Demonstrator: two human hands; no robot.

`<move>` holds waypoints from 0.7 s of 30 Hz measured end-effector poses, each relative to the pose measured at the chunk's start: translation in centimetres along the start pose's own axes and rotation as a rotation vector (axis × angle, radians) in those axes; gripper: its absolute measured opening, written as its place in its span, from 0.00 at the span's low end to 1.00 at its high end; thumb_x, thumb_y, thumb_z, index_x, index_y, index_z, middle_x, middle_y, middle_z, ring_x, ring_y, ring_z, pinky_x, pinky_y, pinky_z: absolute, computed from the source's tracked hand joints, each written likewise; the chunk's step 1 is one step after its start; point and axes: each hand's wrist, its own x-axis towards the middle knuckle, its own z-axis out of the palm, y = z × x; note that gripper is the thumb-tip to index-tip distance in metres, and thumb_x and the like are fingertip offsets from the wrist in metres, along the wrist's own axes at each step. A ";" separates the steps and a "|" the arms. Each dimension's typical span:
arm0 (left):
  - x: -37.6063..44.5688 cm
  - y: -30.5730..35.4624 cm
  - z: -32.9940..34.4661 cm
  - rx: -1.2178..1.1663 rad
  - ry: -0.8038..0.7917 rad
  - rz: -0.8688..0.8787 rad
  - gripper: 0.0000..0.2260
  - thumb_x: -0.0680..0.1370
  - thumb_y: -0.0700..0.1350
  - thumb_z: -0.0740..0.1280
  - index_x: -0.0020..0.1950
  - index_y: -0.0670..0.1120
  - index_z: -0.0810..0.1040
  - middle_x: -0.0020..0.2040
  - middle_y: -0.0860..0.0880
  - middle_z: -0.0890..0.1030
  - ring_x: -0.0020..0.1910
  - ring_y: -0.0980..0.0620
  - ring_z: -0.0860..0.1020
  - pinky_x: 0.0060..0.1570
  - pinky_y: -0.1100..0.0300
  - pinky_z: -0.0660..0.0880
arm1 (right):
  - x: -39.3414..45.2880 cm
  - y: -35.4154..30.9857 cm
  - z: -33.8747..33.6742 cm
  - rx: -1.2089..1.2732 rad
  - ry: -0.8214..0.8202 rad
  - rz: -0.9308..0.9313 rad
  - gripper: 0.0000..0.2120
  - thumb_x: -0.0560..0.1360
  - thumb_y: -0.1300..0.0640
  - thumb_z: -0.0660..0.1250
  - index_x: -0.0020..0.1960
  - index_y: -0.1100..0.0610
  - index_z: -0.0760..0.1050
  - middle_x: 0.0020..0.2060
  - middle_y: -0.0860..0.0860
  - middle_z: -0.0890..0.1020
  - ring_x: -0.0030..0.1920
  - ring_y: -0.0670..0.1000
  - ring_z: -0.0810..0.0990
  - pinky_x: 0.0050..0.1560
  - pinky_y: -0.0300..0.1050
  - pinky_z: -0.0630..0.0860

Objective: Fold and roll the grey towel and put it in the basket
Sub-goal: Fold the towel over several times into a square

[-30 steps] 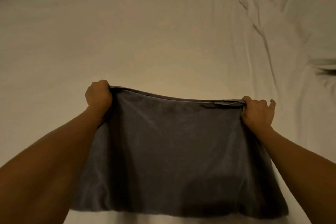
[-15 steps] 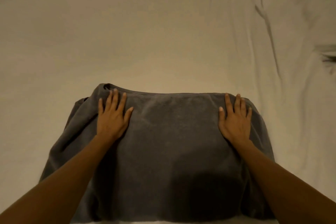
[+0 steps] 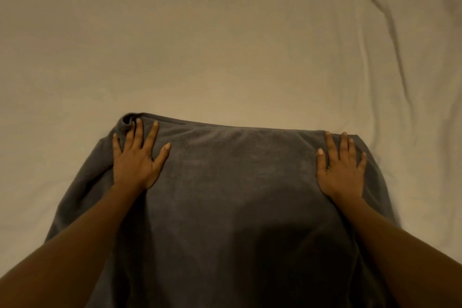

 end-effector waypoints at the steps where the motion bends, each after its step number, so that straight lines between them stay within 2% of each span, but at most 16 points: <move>1: 0.0 -0.2 -0.2 0.008 -0.003 0.017 0.33 0.74 0.69 0.38 0.77 0.57 0.44 0.78 0.46 0.47 0.77 0.46 0.50 0.61 0.59 0.19 | -0.1 0.1 -0.2 -0.005 -0.012 -0.004 0.29 0.78 0.38 0.39 0.77 0.45 0.43 0.77 0.55 0.49 0.76 0.55 0.46 0.72 0.59 0.40; 6: 0.1 -3.6 -2.7 0.215 -0.032 0.115 0.34 0.74 0.68 0.34 0.77 0.53 0.43 0.78 0.48 0.47 0.77 0.50 0.45 0.60 0.53 0.17 | -0.6 0.6 -1.8 -0.046 -0.123 -0.017 0.31 0.77 0.35 0.37 0.77 0.46 0.38 0.77 0.56 0.45 0.76 0.56 0.44 0.73 0.59 0.39; 9: -0.4 -5.7 -4.7 0.321 -0.058 0.043 0.33 0.76 0.64 0.36 0.78 0.50 0.44 0.78 0.48 0.47 0.77 0.50 0.42 0.57 0.51 0.16 | -2.4 0.3 -2.5 -0.036 -0.097 -0.002 0.31 0.78 0.37 0.39 0.77 0.49 0.40 0.77 0.57 0.46 0.76 0.57 0.45 0.73 0.60 0.41; 11: -1.7 -6.2 -5.6 0.282 -0.086 0.023 0.30 0.79 0.61 0.41 0.78 0.48 0.46 0.78 0.47 0.47 0.77 0.49 0.42 0.64 0.47 0.22 | -4.4 -0.4 -2.5 -0.016 -0.076 -0.001 0.30 0.79 0.38 0.39 0.77 0.50 0.42 0.77 0.58 0.47 0.76 0.57 0.46 0.73 0.60 0.42; 13: -3.9 -5.9 -5.9 0.194 -0.120 0.078 0.29 0.80 0.60 0.44 0.78 0.47 0.47 0.78 0.47 0.47 0.77 0.49 0.43 0.72 0.44 0.34 | -7.0 -1.4 -2.5 0.031 -0.095 0.028 0.29 0.80 0.40 0.41 0.77 0.50 0.43 0.77 0.58 0.47 0.76 0.57 0.46 0.74 0.60 0.43; 16: -8.7 -5.6 -5.7 0.088 -0.179 0.129 0.30 0.80 0.61 0.44 0.78 0.48 0.46 0.78 0.47 0.46 0.77 0.50 0.44 0.74 0.46 0.40 | -11.2 -3.3 -2.8 0.074 -0.119 0.009 0.28 0.80 0.41 0.41 0.78 0.49 0.45 0.77 0.58 0.49 0.76 0.56 0.46 0.74 0.59 0.43; 18: -12.7 -6.1 -5.6 0.032 -0.229 0.119 0.34 0.77 0.66 0.40 0.78 0.48 0.46 0.78 0.47 0.46 0.77 0.50 0.45 0.74 0.47 0.42 | -14.5 -4.8 -3.1 0.077 -0.128 -0.053 0.29 0.79 0.40 0.40 0.78 0.49 0.47 0.77 0.58 0.51 0.76 0.56 0.48 0.73 0.59 0.43; 21: -18.1 -7.5 -6.6 0.011 -0.342 0.117 0.44 0.68 0.69 0.29 0.78 0.47 0.46 0.78 0.47 0.47 0.77 0.50 0.45 0.74 0.49 0.43 | -20.0 -7.7 -4.1 0.088 -0.205 -0.101 0.29 0.78 0.40 0.40 0.77 0.49 0.47 0.77 0.57 0.51 0.76 0.56 0.49 0.74 0.59 0.45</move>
